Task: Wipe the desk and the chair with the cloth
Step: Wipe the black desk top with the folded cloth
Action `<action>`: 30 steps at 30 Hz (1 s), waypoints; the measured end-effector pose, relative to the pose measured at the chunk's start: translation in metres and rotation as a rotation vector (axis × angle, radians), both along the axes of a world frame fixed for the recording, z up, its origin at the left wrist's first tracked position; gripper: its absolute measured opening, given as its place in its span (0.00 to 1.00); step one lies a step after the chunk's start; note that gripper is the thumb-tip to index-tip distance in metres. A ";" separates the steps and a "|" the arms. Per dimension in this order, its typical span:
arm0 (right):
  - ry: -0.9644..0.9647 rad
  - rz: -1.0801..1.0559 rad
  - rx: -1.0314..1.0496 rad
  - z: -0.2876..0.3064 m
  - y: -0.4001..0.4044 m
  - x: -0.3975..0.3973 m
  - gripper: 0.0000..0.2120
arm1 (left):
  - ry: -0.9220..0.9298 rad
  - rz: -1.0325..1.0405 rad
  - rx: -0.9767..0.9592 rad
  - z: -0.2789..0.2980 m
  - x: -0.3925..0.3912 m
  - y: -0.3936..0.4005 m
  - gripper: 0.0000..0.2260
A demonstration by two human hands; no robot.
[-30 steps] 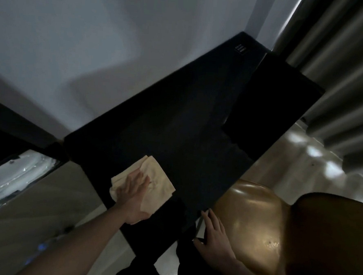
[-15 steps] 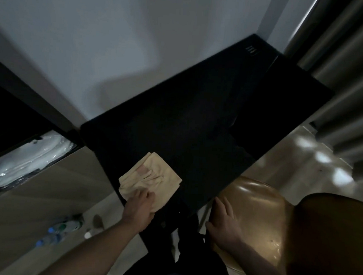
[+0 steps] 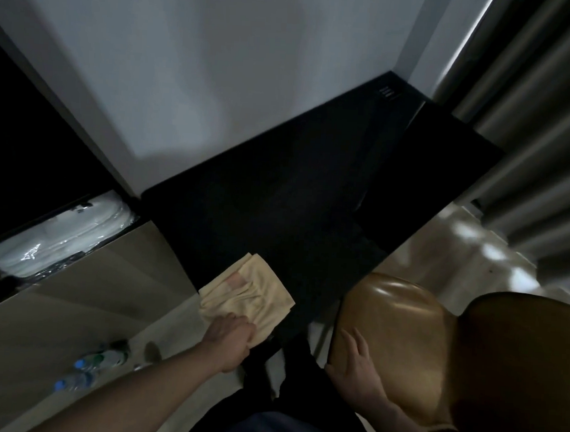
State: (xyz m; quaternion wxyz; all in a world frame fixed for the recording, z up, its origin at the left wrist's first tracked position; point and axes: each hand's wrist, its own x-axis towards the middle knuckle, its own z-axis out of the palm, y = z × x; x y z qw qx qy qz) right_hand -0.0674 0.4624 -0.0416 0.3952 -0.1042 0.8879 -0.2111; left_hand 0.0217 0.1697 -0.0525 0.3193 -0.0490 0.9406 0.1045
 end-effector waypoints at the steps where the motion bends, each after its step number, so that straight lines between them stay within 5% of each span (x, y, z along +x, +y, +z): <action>1: 0.003 -0.006 -0.001 0.001 -0.001 0.001 0.43 | 0.018 0.012 0.007 0.002 0.001 -0.002 0.05; 6: 0.016 -0.015 -0.003 0.003 -0.006 -0.008 0.43 | 0.152 0.158 0.053 -0.012 0.007 -0.011 0.23; 11: 0.018 -0.029 0.011 0.006 -0.003 -0.021 0.51 | 0.046 0.195 0.012 -0.037 0.009 -0.026 0.41; 21: -0.076 -0.004 0.074 0.014 0.001 -0.050 0.43 | -0.021 0.173 0.084 -0.049 -0.017 -0.029 0.39; 30: -0.039 -0.034 0.105 0.025 0.002 -0.088 0.38 | -0.076 0.057 0.114 -0.042 -0.129 0.034 0.37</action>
